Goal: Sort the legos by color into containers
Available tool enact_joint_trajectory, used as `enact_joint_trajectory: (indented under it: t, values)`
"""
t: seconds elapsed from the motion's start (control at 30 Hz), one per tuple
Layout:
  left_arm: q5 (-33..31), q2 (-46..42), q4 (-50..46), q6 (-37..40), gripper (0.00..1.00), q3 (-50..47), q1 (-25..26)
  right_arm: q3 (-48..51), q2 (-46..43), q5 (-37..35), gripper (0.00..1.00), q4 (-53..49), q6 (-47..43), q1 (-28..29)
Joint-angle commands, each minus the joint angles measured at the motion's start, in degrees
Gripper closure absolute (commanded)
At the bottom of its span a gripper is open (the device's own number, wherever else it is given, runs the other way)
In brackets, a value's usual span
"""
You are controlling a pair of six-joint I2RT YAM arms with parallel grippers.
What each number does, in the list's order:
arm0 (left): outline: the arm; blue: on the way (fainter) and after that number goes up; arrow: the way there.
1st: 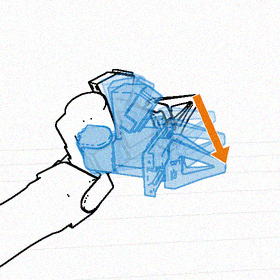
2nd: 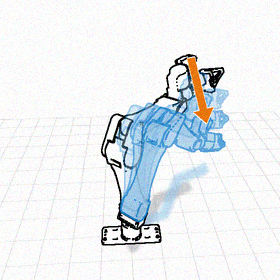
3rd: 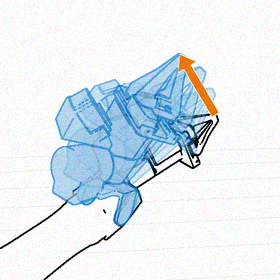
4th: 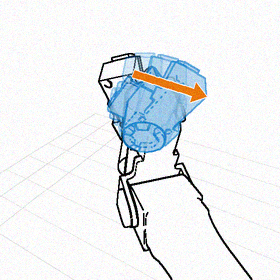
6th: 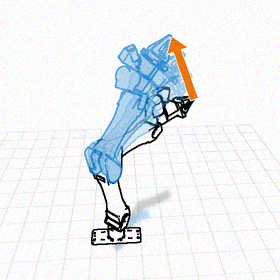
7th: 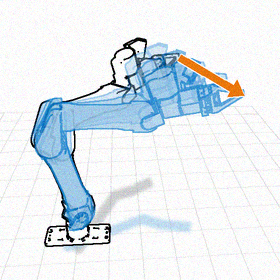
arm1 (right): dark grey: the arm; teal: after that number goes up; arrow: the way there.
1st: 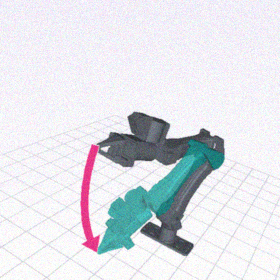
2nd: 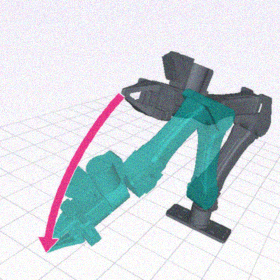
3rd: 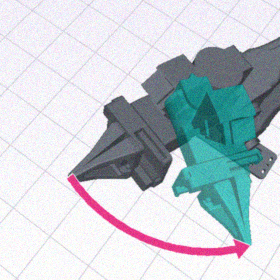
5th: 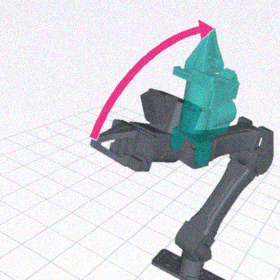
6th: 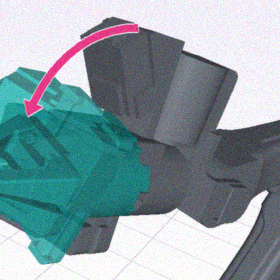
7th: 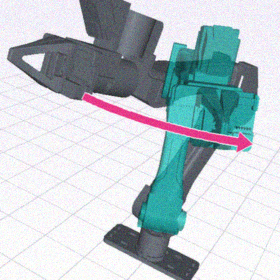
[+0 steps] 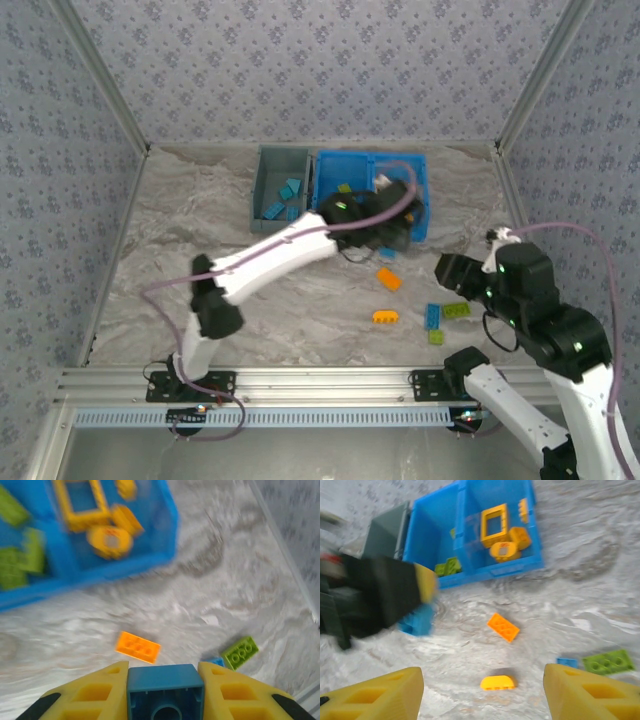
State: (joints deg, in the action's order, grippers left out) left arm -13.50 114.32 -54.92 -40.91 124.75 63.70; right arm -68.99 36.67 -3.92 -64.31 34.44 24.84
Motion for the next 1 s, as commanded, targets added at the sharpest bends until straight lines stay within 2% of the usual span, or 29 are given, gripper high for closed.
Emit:
enact_joint_trajectory:
  t: [0.0, 0.13, 0.23, 0.37, 0.5, 0.63, 0.8, 0.97]
  values:
    - [-2.9, -7.1, -0.3, 1.7, 0.74, -9.6, -6.6, 3.0, 3.6, 6.7, 0.33, 8.3, -2.8, 2.4]
    - [-2.2, -14.3, 2.2, 5.2, 0.74, -20.5, -16.6, 5.4, 7.3, 1.9, 0.33, 13.6, -1.9, 10.8]
    - [-1.0, -15.9, 7.0, 9.3, 0.74, -26.5, -23.4, 5.3, 12.7, -4.2, 0.33, 16.3, -1.9, 19.3]
    - [-1.6, -12.2, 12.0, 13.4, 0.74, -27.6, -29.4, 4.9, 20.2, -10.3, 0.33, 21.4, -2.4, 27.6]
    - [-4.5, -4.1, 13.9, 16.0, 0.74, -22.4, -32.4, 8.3, 23.8, -14.9, 0.32, 34.8, -4.5, 33.1]
    - [-8.4, 4.7, 12.1, 16.3, 0.74, -14.5, -34.3, 9.9, 27.7, -15.3, 0.31, 45.7, -5.7, 34.7]
    - [-14.6, 13.6, 9.2, 17.6, 0.74, -4.3, -35.1, 7.9, 30.4, -15.8, 0.31, 44.9, -5.9, 34.6]
    - [-17.4, 19.9, 7.4, 19.3, 0.73, 1.6, -35.8, 10.1, 29.6, -14.7, 0.31, 44.6, -5.2, 33.7]
